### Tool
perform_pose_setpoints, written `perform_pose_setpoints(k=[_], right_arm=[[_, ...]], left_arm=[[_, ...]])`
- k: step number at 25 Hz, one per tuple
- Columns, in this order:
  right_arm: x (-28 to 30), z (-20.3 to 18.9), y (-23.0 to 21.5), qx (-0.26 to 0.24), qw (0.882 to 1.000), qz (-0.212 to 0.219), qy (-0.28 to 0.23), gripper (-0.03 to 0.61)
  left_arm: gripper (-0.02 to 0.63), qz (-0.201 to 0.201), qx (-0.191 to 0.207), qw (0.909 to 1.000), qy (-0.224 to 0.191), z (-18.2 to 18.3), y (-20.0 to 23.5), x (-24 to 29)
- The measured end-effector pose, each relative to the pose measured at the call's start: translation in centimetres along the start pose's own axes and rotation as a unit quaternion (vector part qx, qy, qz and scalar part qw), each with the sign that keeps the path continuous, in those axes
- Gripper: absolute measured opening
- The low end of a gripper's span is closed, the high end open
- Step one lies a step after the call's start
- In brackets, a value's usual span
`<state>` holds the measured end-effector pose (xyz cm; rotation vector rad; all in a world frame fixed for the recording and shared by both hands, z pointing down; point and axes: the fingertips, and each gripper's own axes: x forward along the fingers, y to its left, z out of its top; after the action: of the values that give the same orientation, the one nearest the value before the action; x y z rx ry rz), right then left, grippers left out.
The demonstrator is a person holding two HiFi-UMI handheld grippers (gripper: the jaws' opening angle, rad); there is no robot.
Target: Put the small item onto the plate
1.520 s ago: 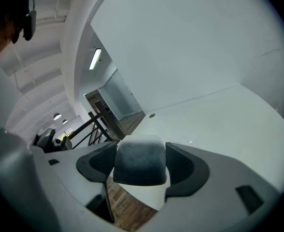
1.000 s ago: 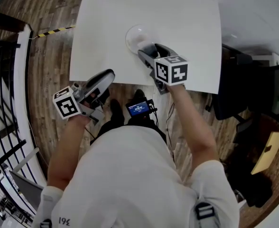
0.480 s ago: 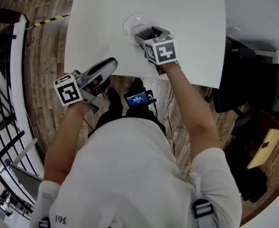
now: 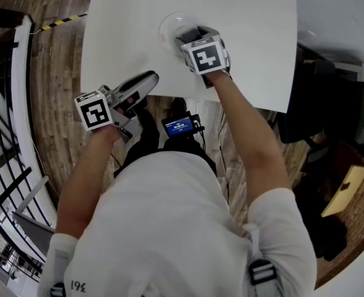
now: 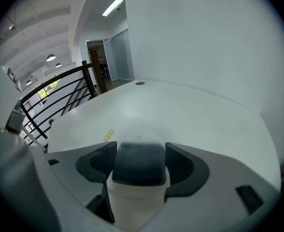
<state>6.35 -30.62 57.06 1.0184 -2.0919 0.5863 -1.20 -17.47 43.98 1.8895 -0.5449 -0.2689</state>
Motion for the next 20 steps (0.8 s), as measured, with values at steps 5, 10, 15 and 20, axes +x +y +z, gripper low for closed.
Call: perform_pose_setpoints(k=[5, 10, 15, 20], right_arm=[[0.8, -0.8, -0.5, 0.007, 1.0, -0.014, 0.009, 0.317], [1.0, -1.1, -0.7, 0.006, 1.0, -0.025, 0.012, 0.318], [1.2, -0.9, -1.3, -0.018, 0.999, -0.045, 0.009, 0.318], [1.1, -1.5, -1.4, -0.006, 0.999, -0.043, 0.021, 0.318]], left_arm=[[0.104, 0.001, -0.005, 1.0, 0.005, -0.4, 0.1, 0.2], [0.104, 0.002, -0.005, 1.0, 0.006, -0.6, 0.1, 0.0], [0.104, 0.001, -0.004, 1.0, 0.006, -0.6, -0.1, -0.1], [0.104, 0.002, -0.006, 1.0, 0.003, -0.6, -0.2, -0.4]])
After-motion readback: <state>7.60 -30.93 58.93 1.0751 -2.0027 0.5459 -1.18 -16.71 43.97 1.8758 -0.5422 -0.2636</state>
